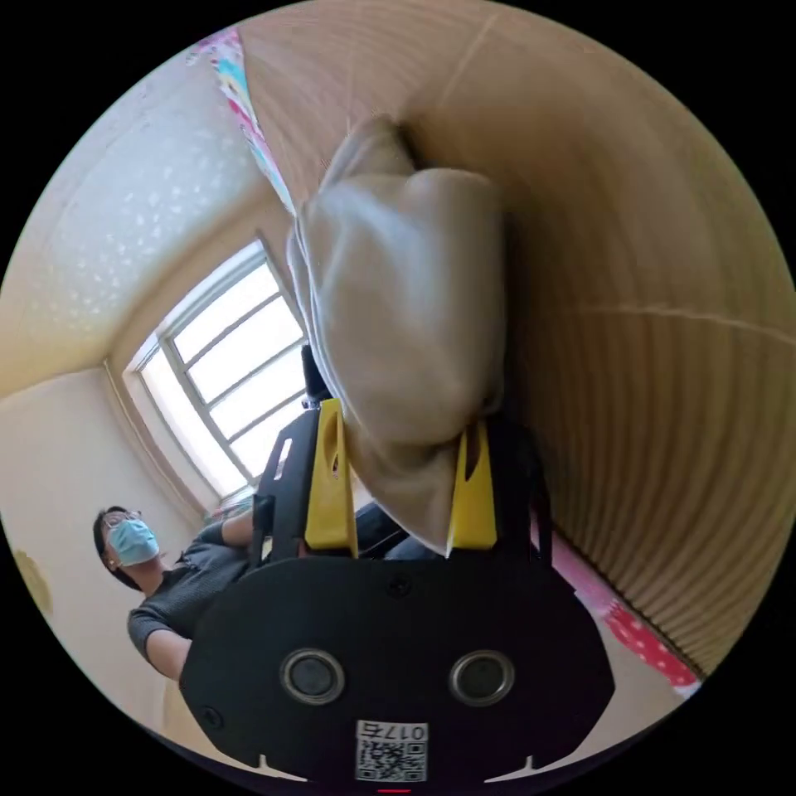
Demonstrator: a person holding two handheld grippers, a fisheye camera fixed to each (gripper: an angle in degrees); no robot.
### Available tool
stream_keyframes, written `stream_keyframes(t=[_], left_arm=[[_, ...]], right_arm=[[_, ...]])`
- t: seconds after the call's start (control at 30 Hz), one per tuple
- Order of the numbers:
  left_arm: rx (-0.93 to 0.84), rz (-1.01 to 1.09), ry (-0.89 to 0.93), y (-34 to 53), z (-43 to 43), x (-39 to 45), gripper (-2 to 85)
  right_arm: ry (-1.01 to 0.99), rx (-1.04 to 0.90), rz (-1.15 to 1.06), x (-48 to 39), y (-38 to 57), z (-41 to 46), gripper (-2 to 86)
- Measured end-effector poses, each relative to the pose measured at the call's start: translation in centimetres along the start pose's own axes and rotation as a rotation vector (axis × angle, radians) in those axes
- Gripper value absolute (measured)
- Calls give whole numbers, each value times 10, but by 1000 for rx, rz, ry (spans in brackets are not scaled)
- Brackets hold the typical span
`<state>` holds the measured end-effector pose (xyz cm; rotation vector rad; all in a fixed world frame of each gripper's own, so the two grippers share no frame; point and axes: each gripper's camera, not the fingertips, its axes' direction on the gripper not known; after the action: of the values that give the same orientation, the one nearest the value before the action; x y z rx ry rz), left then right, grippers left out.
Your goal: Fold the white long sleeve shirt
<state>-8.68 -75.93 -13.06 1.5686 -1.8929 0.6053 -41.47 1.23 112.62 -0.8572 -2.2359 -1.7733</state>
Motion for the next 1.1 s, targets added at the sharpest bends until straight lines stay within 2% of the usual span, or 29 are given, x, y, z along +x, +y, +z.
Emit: stream_keyframes(t=[0.13, 0.3, 0.43, 0.53, 0.57, 0.6, 0.67, 0.73, 0.77, 0.83, 0.9, 0.93, 1.0, 1.03, 1.1], left_arm=[[-23, 85, -122, 53, -64, 8, 134], [34, 166, -245, 181, -222, 4, 134], [89, 133, -351, 269, -349, 8, 138], [205, 34, -500, 337, -456, 11, 159], [278, -35, -582, 364, -494, 7, 162], [344, -117, -661, 389, -523, -3, 164], [428, -249, -698, 424, -551, -33, 165], [528, -395, -590, 455, -557, -82, 163], [600, -479, -469, 474, -546, -120, 159], [688, -569, -258, 497, -505, -182, 136], [760, -685, 44, 518, -410, -256, 126], [769, -715, 127, 521, -379, -272, 126], [760, -839, 444, 529, -247, -314, 124], [753, -876, 512, 531, -214, -318, 123], [756, -1019, 732, 539, -99, -310, 118]], right_arm=[[22, -187, -89, -41, -3, 69, 141], [17, -351, -324, -151, -9, 227, 133], [46, -425, -469, -250, -22, 344, 137], [231, -434, -567, -330, -36, 428, 159], [383, -426, -585, -352, -42, 453, 166], [490, -430, -595, -365, -48, 472, 167], [557, -473, -570, -367, -58, 483, 153], [594, -513, -517, -351, -64, 474, 110], [611, -515, -470, -332, -64, 455, 68], [618, -491, -365, -290, -58, 412, 42], [594, -407, -116, -215, -31, 329, 23], [568, -368, -53, -196, -18, 303, 20], [452, -152, 211, -130, 55, 200, 11], [418, -80, 276, -117, 79, 175, 10], [213, 285, 472, -84, 192, 88, 7]])
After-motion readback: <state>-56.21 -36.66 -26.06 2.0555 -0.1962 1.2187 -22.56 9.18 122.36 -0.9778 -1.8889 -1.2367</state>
